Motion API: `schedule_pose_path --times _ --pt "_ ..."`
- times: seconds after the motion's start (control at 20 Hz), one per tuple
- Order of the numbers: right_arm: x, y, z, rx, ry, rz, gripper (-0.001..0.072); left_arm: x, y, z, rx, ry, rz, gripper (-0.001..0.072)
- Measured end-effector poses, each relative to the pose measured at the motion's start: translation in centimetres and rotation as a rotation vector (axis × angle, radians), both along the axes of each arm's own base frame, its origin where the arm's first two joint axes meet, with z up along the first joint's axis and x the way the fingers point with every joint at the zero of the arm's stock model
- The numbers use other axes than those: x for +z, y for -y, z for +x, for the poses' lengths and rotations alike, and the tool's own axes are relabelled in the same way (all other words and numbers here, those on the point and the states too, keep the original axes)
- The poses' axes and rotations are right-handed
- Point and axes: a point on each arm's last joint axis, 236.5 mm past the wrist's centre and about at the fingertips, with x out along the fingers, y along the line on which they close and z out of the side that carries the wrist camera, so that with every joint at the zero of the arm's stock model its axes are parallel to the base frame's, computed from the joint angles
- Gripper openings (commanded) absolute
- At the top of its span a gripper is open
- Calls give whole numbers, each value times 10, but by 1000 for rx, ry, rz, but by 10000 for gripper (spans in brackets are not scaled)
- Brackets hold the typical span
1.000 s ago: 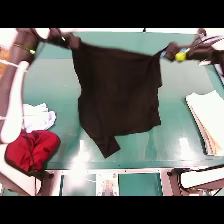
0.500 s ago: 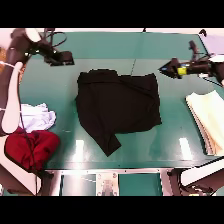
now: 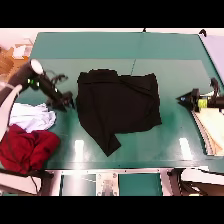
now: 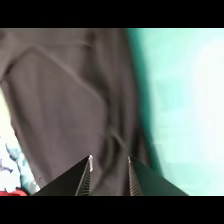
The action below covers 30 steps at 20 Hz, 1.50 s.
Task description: Fold the shirts.
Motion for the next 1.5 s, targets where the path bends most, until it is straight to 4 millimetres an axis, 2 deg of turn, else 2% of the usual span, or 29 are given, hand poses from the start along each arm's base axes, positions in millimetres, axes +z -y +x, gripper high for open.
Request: schedule_pose_path --times 0.05,0.15,0.35,0.4,0.45,0.55,0.7,0.8,0.85,0.9,0.95,1.05,1.1,1.15,1.2,1.25,1.3,1.35,1.4,1.45,1.5 --pt "-8 -3 -11 -20 -18 2 316 -9 5 -14 32 3 -16 491" --pt "-26 -10 -31 -52 -52 6 433 -26 20 -28 113 35 -73 490" --pt "-57 -26 -59 -77 -117 3 432 -43 52 -32 262 71 -204 477" --pt "-62 -29 -63 -78 -128 2 432 -46 58 -31 278 86 -213 275" --pt "-67 -32 -67 -78 -135 -3 432 -51 63 -29 284 107 -211 24" --pt "-72 -38 -70 -72 -144 -4 430 -56 71 -26 279 145 -208 26" --pt "-77 -50 -71 -42 -147 -17 425 -51 74 -18 265 191 -216 26" --pt "-81 -62 -71 -4 -150 -36 339 -41 66 -6 259 243 -209 26" --pt "-84 -70 -70 20 -153 -46 220 -31 66 -2 261 262 -224 26" --pt "-87 -78 -70 47 -155 -57 62 -24 66 0 259 273 -234 26" --pt "-89 -88 -70 67 -161 -53 19 -18 63 3 260 289 -239 25" --pt "-83 -100 -61 109 -132 -60 18 2 60 13 261 339 -254 25" --pt "-73 -101 -49 116 -95 -68 18 16 61 18 252 371 -266 25" --pt "-49 -102 -30 117 -28 -58 18 37 61 26 243 423 -282 25" --pt "-23 -102 -14 131 33 -56 18 66 61 37 230 497 -299 25" --pt "13 -95 6 131 113 -71 18 100 62 47 214 581 -316 25" --pt "58 -86 28 111 218 -93 19 146 63 56 192 691 -340 25" --pt "112 -75 43 102 332 -130 18 200 63 63 172 824 -362 25" --pt "166 -65 52 89 443 -177 18 254 63 64 152 953 -381 25" --pt "229 -54 57 61 573 -237 18 312 62 59 132 1089 -400 25" --pt "287 -46 53 35 688 -294 18 375 60 47 112 1243 -416 25"
